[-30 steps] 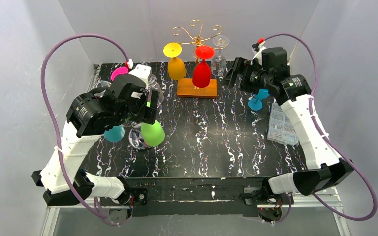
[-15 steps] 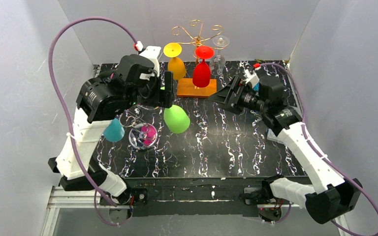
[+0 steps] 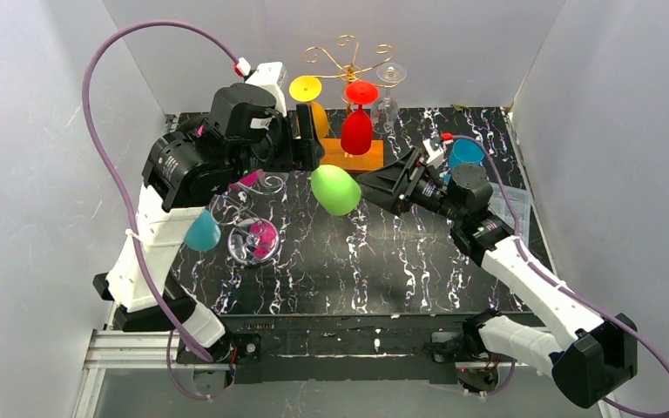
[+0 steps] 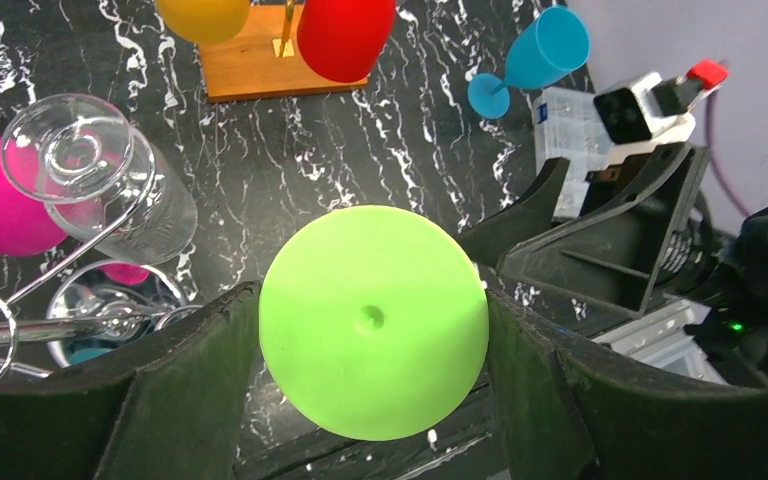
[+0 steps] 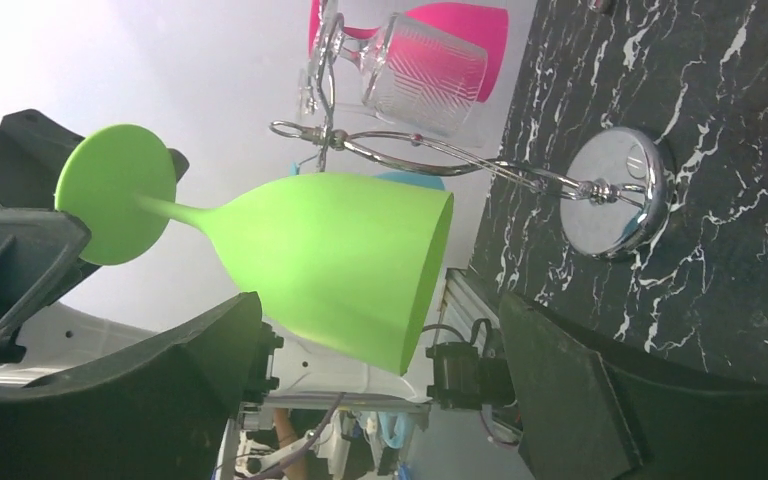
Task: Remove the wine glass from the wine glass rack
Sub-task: Place the wine glass at the center of the board.
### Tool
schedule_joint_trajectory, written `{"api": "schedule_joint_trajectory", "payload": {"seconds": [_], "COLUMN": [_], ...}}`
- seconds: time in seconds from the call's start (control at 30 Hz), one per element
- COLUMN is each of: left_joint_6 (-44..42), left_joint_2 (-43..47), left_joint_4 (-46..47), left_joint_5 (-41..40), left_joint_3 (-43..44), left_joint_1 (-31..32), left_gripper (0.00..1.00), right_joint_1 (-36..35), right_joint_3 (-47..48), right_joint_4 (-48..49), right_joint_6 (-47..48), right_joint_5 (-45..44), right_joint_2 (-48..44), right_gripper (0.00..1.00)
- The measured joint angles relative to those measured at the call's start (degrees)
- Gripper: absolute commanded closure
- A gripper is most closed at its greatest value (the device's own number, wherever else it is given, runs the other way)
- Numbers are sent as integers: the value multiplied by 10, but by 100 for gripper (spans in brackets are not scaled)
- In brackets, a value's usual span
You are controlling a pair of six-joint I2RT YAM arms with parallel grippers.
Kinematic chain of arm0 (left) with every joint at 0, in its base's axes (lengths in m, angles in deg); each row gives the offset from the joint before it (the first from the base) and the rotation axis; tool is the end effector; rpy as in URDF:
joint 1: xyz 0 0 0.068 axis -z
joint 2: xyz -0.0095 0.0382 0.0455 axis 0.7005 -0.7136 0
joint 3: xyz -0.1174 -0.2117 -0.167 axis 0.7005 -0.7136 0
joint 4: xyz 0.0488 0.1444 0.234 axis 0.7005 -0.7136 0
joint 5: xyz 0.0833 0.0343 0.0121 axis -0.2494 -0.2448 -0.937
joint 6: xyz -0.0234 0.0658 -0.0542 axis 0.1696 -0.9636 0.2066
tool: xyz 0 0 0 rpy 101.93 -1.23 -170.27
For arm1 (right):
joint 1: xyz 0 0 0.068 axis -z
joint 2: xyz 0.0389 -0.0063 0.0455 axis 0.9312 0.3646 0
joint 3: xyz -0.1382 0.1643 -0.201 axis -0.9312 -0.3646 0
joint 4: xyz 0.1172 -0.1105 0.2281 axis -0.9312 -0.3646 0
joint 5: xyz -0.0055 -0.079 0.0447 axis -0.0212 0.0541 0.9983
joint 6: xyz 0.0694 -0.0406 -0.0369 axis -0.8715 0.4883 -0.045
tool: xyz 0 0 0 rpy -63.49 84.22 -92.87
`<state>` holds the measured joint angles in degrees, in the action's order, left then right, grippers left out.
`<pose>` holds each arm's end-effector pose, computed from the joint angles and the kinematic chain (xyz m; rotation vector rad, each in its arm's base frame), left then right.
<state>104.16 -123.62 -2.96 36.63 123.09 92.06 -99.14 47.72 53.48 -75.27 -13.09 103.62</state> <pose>0.2085 -0.1939 0.5715 0.1190 2.0120 -0.5780 0.2301 0.1761 0.3680 0.2431 1.8392 1.6953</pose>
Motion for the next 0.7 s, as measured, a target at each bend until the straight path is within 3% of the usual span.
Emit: {"api": "schedule_joint_trajectory", "payload": {"seconds": [0.37,0.7], "left_joint_6": [42,104], "left_joint_2": [17,77], "left_joint_4": [71,151], "left_joint_5": [12,82], "left_joint_3": [-43,-131], "left_joint_1": [-18,-83], "left_gripper": [56,56], "right_joint_1": [-3,-3], "right_joint_3": [-38,-55], "right_joint_4": [166,312], "right_joint_6": [-103,-180], "right_joint_5": [-10,-27], "right_joint_2": [-1,13], "right_gripper": [3,30]}}
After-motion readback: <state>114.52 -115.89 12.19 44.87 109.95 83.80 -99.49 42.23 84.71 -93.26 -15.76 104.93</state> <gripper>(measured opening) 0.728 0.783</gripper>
